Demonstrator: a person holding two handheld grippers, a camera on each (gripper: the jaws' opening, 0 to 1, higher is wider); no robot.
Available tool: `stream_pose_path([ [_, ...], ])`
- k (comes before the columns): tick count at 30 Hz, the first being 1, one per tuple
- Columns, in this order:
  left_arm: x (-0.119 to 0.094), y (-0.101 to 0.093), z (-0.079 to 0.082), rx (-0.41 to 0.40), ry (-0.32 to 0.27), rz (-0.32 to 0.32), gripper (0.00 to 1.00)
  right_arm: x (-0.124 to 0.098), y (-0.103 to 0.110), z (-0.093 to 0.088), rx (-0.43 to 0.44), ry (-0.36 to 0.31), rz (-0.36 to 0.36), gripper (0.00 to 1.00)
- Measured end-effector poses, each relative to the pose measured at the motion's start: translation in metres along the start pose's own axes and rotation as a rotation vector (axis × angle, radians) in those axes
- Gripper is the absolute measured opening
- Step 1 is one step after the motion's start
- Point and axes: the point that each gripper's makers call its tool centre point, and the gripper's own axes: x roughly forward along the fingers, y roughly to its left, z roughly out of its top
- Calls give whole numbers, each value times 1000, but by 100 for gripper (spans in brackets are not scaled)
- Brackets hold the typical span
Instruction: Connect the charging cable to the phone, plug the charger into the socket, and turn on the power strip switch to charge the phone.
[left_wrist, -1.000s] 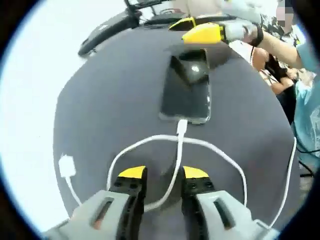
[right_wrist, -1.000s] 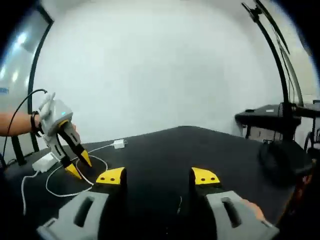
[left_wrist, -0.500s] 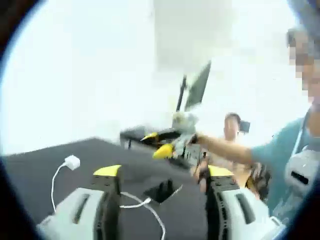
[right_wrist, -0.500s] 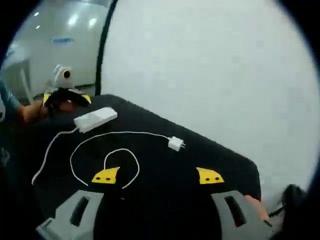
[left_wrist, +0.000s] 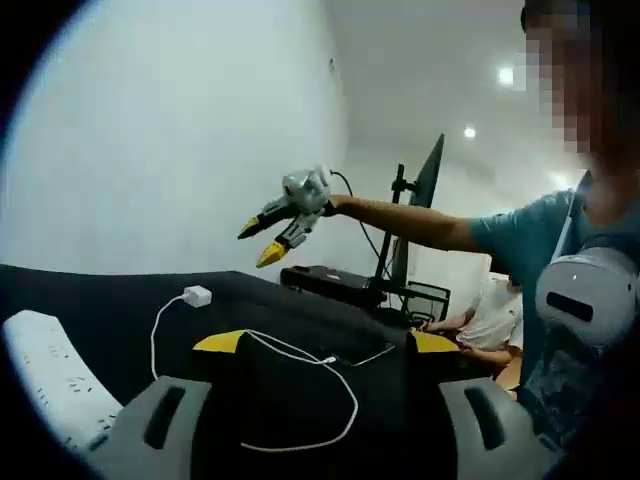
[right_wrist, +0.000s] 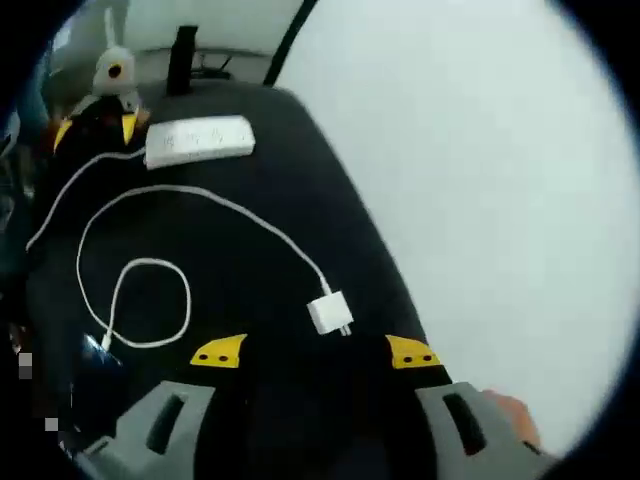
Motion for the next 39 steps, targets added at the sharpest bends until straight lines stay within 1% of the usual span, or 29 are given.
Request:
stream_pose_path([
  [1,-1,-2,1,7,-6,-7,58,8,-5,0,-24,27,40,50],
  [2,-3,-3,2,16,-16,-11,58,17,-7,1,-50,50,64,50],
  [3,-3,-2,2,16,-20,-7,58,30,-8,2,-72,76,88,50],
  [4,-4,1,1,11,-22,3,57,33,-9,2,-82,86,100,48],
  [5,-6,4,-1,5,-26,15,56,45,-8,1,-112,116,135,49],
  [6,-7,5,-3,8,-19,26,55,57,-14,2,-121,134,140,48],
  [8,-9,8,-5,25,-11,41,52,72,-17,4,-119,136,163,46],
  [9,-9,9,-4,41,-11,49,52,80,-18,1,-141,172,189,45],
  [11,-13,9,-2,42,-25,48,52,95,-22,-2,-189,213,209,44],
  [13,-16,9,0,37,-31,46,52,104,-23,-8,-219,263,224,42],
  [14,-17,10,0,45,-36,49,51,110,-18,-9,-222,281,241,41],
  [15,-18,11,1,46,-37,51,51,114,-19,-11,-243,296,246,39],
  [16,-18,13,0,47,-36,58,50,117,-20,-11,-255,317,267,38],
  [17,-19,15,0,45,-35,63,49,120,-20,-11,-251,323,271,37],
  [19,-20,16,-2,46,-28,69,48,124,-20,-15,-274,352,307,37],
  [20,-20,17,-3,46,-24,70,47,125,-21,-19,-277,384,326,37],
  [21,-20,17,-4,44,-23,70,47,128,-21,-20,-294,386,337,37],
  [22,-20,17,-5,41,-21,70,46,131,-18,-22,-292,396,343,36],
  [23,-20,18,-5,41,-20,71,46,130,-14,-25,-303,414,370,36],
  [25,-21,21,-6,40,-12,85,44,138,-14,-26,-314,406,368,36],
  [27,-21,22,-6,44,-12,91,43,143,-14,-27,-305,404,382,35],
  [31,-23,22,-1,39,-36,92,41,141,-8,-28,-293,395,409,35],
  [32,-23,23,0,37,-39,93,41,140,-8,-28,-296,390,411,32],
  [34,-24,26,1,39,-46,103,40,140,-11,-27,-215,396,384,31],
  [35,-24,28,2,36,-49,108,40,140,-14,-26,-224,372,376,30],
  [37,-25,30,3,34,-55,120,39,138,-16,-24,-164,340,336,30],
  [38,-27,31,6,38,-66,124,38,134,-15,-19,-122,285,333,30],
  [39,-28,32,8,36,-76,126,37,131,-13,-16,-82,246,326,30],
])
